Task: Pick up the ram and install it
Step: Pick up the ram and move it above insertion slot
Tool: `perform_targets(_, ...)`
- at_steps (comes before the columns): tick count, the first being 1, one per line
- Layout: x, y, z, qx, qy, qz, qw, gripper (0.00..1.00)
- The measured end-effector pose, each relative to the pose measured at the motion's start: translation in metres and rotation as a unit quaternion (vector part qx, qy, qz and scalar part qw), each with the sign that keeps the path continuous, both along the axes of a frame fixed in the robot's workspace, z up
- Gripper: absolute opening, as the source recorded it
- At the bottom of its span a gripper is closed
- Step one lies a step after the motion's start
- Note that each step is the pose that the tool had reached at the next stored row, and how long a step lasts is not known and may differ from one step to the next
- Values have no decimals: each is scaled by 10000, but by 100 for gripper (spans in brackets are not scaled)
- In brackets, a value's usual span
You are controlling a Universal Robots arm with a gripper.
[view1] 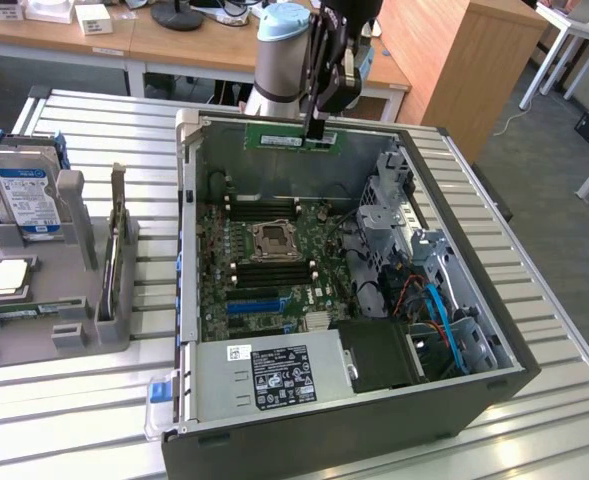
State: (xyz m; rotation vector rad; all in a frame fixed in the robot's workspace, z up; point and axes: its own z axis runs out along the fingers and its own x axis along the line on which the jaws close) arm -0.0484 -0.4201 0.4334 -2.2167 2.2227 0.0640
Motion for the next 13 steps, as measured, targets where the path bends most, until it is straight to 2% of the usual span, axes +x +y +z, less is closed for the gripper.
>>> perform_targets(13, 0, 0, -218, 1, 0, 0, 10000, 12)
